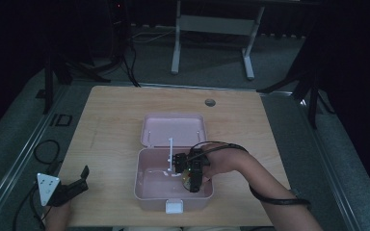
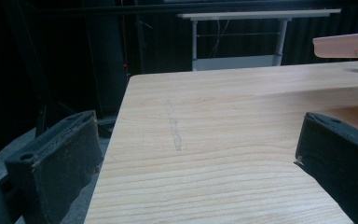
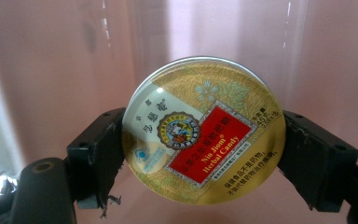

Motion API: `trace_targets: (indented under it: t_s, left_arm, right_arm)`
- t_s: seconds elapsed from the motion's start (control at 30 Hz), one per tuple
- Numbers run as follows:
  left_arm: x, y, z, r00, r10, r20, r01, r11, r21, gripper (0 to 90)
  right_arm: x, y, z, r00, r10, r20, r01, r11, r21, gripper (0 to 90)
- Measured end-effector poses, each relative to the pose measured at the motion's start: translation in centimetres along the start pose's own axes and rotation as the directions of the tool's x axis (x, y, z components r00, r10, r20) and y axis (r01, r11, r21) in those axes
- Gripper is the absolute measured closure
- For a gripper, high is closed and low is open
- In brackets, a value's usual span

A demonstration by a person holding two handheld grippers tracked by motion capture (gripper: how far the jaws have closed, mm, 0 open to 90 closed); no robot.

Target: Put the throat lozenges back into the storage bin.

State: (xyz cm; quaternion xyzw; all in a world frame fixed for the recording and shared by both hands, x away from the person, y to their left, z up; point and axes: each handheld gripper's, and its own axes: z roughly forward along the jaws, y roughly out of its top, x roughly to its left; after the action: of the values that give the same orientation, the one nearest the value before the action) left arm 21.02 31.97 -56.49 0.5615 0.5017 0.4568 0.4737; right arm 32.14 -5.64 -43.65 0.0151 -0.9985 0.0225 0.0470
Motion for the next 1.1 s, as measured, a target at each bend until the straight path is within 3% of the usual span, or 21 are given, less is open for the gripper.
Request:
trace_targets:
  t_s: [0.23, 0.43, 0.73, 0.83, 0.97, 1.1]
  left_arm:
    - [0.0, 0.0, 0.0, 1.0000, 0.001, 0.000, -0.001, 1.0000, 0.001, 0.5]
    - [0.0, 0.0, 0.0, 1.0000, 0.003, 0.002, -0.003, 1.0000, 0.001, 0.5]
    - [0.0, 0.0, 0.0, 1.0000, 0.006, 0.005, -0.006, 1.0000, 0.003, 0.5]
    - [0.0, 0.0, 0.0, 1.0000, 0.005, 0.005, -0.005, 1.0000, 0.003, 0.5]
    - [0.0, 0.0, 0.0, 1.0000, 0.006, 0.005, -0.006, 1.0000, 0.004, 0.5]
    - [0.0, 0.0, 0.0, 1.0000, 0.005, 0.005, -0.005, 1.0000, 0.003, 0.5]
  right_arm:
    - [-0.1, 0.3, 2.0, 0.9994, -0.033, -0.008, 0.033, 0.9994, 0.012, 20.0]
    - [-0.4, 0.3, 3.5, 0.9995, -0.029, 0.011, 0.028, 0.9992, 0.029, 20.0]
    - [-0.6, 0.4, 5.8, 0.9990, -0.033, -0.031, 0.035, 0.9977, 0.058, 20.0]
    - [-0.7, 0.4, 5.7, 0.9987, -0.019, -0.048, 0.021, 0.9988, 0.044, 19.9]
    - [-0.6, 0.5, 5.9, 0.9987, -0.018, -0.048, 0.023, 0.9955, 0.092, 19.7]
    - [-0.6, 0.6, 5.9, 0.9989, -0.013, -0.045, 0.017, 0.9946, 0.102, 16.9]
